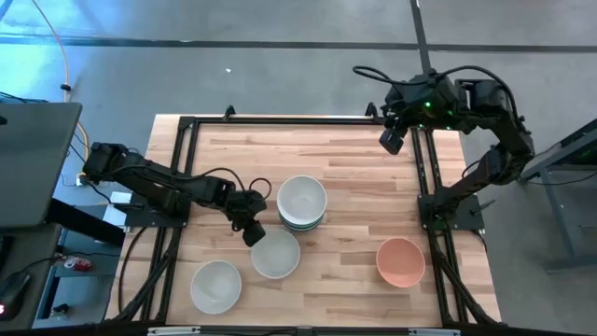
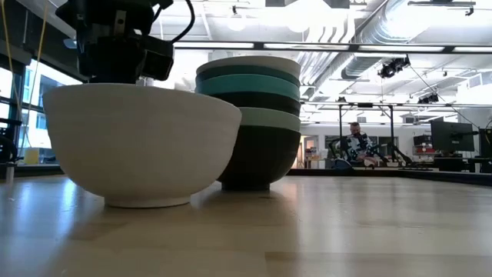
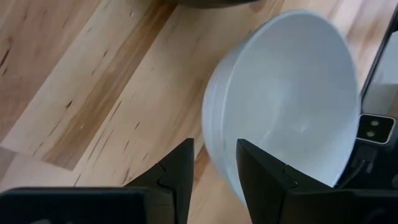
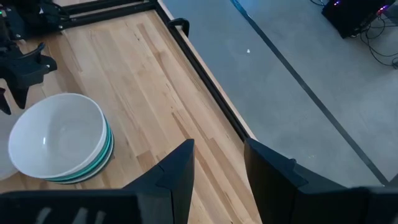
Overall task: Nest bowls inside each other
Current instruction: Stack the top white bowl on top of the white bowl, then stack the white bowl on top of the white bowl
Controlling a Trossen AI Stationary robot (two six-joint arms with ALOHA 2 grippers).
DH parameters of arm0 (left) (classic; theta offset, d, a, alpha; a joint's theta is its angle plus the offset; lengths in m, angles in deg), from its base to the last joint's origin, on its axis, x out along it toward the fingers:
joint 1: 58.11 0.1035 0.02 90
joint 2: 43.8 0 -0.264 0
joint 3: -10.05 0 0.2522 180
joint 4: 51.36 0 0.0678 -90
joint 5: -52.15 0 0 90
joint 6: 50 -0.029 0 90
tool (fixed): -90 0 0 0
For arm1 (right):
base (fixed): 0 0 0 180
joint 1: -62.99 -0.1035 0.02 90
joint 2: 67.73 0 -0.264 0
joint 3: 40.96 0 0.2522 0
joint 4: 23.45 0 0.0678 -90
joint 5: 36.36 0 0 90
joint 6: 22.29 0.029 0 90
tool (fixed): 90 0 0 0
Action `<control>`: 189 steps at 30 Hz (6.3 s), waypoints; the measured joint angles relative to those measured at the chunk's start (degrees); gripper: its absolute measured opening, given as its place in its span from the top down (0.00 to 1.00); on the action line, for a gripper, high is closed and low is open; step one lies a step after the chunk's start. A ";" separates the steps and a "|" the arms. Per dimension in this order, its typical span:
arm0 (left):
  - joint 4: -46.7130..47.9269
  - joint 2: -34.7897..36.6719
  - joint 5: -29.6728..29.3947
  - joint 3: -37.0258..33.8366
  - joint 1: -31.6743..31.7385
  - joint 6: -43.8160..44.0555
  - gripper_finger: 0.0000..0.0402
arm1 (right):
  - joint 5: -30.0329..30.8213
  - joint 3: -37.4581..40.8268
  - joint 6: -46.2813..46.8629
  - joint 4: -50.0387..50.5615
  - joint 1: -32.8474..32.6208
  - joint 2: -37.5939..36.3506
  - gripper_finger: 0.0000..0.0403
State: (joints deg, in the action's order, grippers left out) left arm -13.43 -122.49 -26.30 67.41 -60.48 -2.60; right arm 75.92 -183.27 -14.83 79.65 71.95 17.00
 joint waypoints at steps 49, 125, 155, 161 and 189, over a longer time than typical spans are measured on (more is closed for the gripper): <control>-3.38 -5.13 3.23 0.02 -1.40 -1.01 0.98 | 3.37 0.02 -3.47 -0.70 0.03 0.04 0.67; 58.74 -39.98 -2.34 79.79 22.25 -45.53 1.00 | 3.96 0.04 -2.28 0.67 0.05 -0.11 0.67; 58.08 -43.43 -2.20 79.77 21.09 -46.58 0.85 | 3.96 0.04 -3.02 0.68 0.04 -0.13 0.67; 58.76 -43.29 -2.19 85.00 21.09 -47.13 0.67 | 3.96 0.04 -3.00 0.68 0.03 -0.13 0.67; 65.79 -17.32 -0.09 62.98 9.92 -57.07 0.54 | -3.11 0.04 -6.50 0.68 0.05 -0.11 0.67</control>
State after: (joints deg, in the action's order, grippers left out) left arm 52.36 -139.81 -26.39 130.39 -50.55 -59.67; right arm 72.81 -183.23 -21.33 80.32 72.00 16.89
